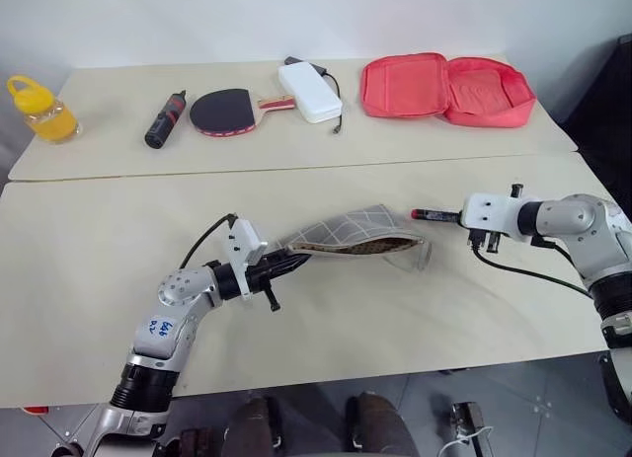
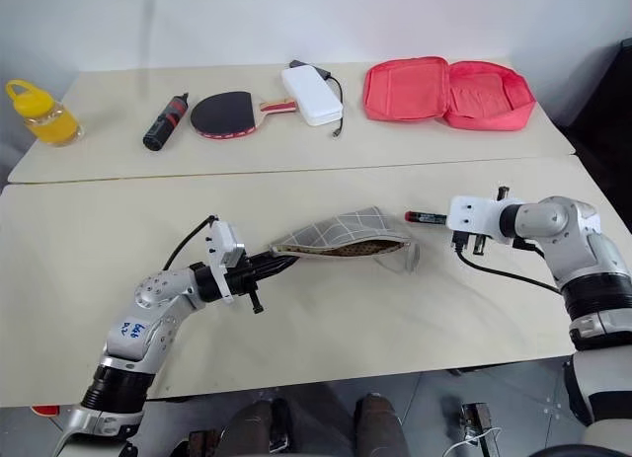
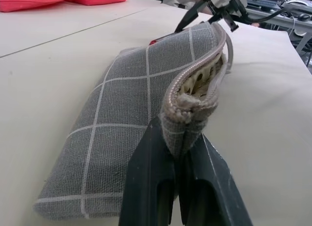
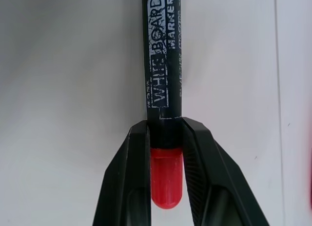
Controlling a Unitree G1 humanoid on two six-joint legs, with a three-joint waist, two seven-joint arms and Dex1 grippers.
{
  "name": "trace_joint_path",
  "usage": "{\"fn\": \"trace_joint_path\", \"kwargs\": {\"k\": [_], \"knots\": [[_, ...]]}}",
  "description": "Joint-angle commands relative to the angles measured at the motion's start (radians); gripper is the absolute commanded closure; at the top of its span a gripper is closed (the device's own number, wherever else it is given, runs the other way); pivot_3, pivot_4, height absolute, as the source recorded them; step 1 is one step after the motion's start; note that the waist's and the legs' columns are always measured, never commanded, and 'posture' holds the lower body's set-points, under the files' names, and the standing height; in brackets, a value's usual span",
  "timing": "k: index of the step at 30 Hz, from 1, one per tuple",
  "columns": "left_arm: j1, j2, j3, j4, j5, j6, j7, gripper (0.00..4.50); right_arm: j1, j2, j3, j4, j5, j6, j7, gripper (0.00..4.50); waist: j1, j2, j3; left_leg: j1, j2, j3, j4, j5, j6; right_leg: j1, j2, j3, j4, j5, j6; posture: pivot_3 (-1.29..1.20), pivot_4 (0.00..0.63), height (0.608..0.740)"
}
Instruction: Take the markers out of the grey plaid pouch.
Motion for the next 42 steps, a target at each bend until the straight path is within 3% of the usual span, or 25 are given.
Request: {"fn": "trace_joint_path", "kwargs": {"k": [1,6,11,17,22,27,30,34,39,42], "knots": [[0.008,-0.004,0.002,-0.022,-0.002,-0.012,-0.002,4.50,-0.009,0.001,-0.009,0.046,-0.005,-0.033,0.005,3.97,0.000,0.000,0.000,0.000,0.000,0.000,0.000,0.000,0.000,0.000,0.000,0.000,0.000,0.000,0.000,0.00,0.150,0.740],[0.010,-0.004,0.001,-0.024,-0.001,-0.011,-0.002,4.50,-0.023,0.008,-0.024,0.056,0.017,-0.032,0.027,3.97,0.000,0.000,0.000,0.000,0.000,0.000,0.000,0.000,0.000,0.001,0.000,0.000,0.000,0.000,0.000,0.00,0.150,0.740],[0.004,-0.009,0.000,-0.023,0.000,-0.012,0.001,4.50,-0.012,-0.002,-0.026,0.024,0.024,-0.003,0.067,2.40,0.000,0.000,0.000,0.000,0.000,-0.001,0.000,0.000,0.000,0.001,0.000,0.000,0.001,0.000,0.000,0.00,0.150,0.740],[0.002,-0.011,0.001,-0.023,-0.002,-0.010,-0.001,4.50,-0.006,-0.010,-0.083,-0.097,0.109,0.070,0.159,2.40,0.000,0.000,0.000,0.000,0.000,-0.001,0.000,0.000,0.000,0.001,0.000,0.000,0.001,0.000,0.000,0.00,0.150,0.740],[-0.002,-0.016,0.007,-0.029,-0.015,0.004,0.004,4.50,-0.035,0.042,-0.169,-0.336,0.321,0.231,0.255,2.40,-0.001,0.000,0.000,0.000,0.000,0.000,0.000,0.000,0.000,0.000,0.000,0.001,0.002,0.000,0.000,0.00,0.150,0.740],[-0.016,-0.026,0.012,-0.036,-0.030,0.023,0.007,4.50,-0.037,0.130,-0.227,-0.654,0.573,0.520,0.289,2.40,0.004,0.000,0.000,0.000,0.000,-0.002,0.001,0.000,0.000,0.000,0.000,0.000,0.003,0.000,0.000,0.00,0.150,0.740],[-0.028,-0.028,0.019,-0.034,-0.033,0.029,0.012,4.50,0.032,0.132,-0.192,-0.821,0.647,0.683,0.302,3.01,0.021,0.000,0.000,-0.001,0.000,-0.003,0.001,0.000,0.000,0.000,0.000,0.000,0.002,0.000,0.000,0.00,0.150,0.740],[-0.036,-0.032,0.023,-0.036,-0.031,0.026,0.016,4.50,0.101,0.132,-0.176,-0.881,0.631,0.705,0.285,4.44,0.033,0.000,0.000,-0.001,-0.001,-0.003,0.001,-0.001,0.001,0.001,-0.001,-0.002,-0.001,0.000,0.000,0.00,0.150,0.740],[-0.048,-0.032,0.025,-0.043,-0.028,0.024,0.025,4.50,0.129,0.149,-0.195,-0.933,0.687,0.745,0.279,4.48,0.025,0.000,0.000,-0.001,-0.001,-0.003,0.001,-0.001,0.001,0.001,0.000,-0.001,0.000,0.000,0.000,0.00,0.150,0.740],[-0.062,-0.034,0.022,-0.049,-0.028,0.026,0.028,4.50,0.166,0.123,-0.145,-0.893,0.591,0.662,0.275,4.48,0.026,0.000,0.000,-0.001,0.000,-0.003,0.001,-0.001,0.001,0.001,0.000,-0.001,0.000,0.000,0.000,0.00,0.150,0.740]]}}
